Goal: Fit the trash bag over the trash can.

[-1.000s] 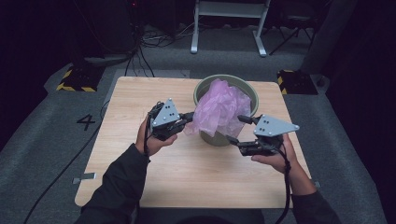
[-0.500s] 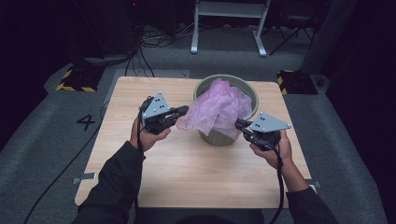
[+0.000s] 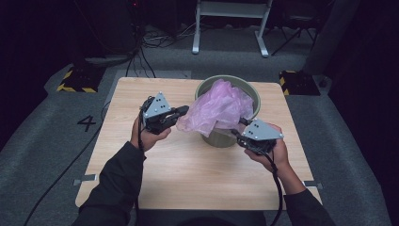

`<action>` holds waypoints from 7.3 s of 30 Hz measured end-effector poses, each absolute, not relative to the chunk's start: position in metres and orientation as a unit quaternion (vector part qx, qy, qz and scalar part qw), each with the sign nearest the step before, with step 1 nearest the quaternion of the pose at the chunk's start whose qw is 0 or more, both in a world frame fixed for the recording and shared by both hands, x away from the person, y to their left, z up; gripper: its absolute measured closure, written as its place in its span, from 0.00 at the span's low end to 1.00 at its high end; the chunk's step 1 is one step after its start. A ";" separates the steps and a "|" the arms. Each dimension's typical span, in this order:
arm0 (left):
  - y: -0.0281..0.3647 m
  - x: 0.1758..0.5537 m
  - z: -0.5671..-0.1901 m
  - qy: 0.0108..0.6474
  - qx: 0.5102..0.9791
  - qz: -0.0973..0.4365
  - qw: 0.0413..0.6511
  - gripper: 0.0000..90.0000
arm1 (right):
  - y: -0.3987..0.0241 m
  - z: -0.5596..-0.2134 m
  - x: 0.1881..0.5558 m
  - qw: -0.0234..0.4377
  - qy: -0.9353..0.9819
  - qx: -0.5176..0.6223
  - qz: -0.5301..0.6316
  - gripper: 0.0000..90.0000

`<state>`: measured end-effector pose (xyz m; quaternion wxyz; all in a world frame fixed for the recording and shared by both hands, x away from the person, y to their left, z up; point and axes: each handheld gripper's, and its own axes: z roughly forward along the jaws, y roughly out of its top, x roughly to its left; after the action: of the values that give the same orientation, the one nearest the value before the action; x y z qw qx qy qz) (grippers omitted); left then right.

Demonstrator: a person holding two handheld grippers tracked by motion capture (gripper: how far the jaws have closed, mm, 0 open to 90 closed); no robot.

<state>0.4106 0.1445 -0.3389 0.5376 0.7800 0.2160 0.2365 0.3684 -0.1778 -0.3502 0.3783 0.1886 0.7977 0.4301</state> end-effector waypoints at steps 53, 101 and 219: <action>0.205 0.399 -0.323 0.281 0.730 0.292 0.550 0.28 | -0.285 -0.351 0.404 0.347 0.729 0.360 0.467 1.00; 0.163 0.411 -0.371 0.253 0.774 0.220 0.537 0.83 | -0.212 -0.323 0.346 0.340 0.826 0.095 0.439 0.28; 0.063 0.373 -0.385 0.106 0.838 0.352 0.403 1.00 | -0.194 -0.277 0.450 0.353 0.784 0.336 0.385 1.00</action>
<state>0.3727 0.0628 -0.3848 0.4031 0.8379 0.1062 0.3523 0.4503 -0.1940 -0.2765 0.3526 0.3364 0.7837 0.3851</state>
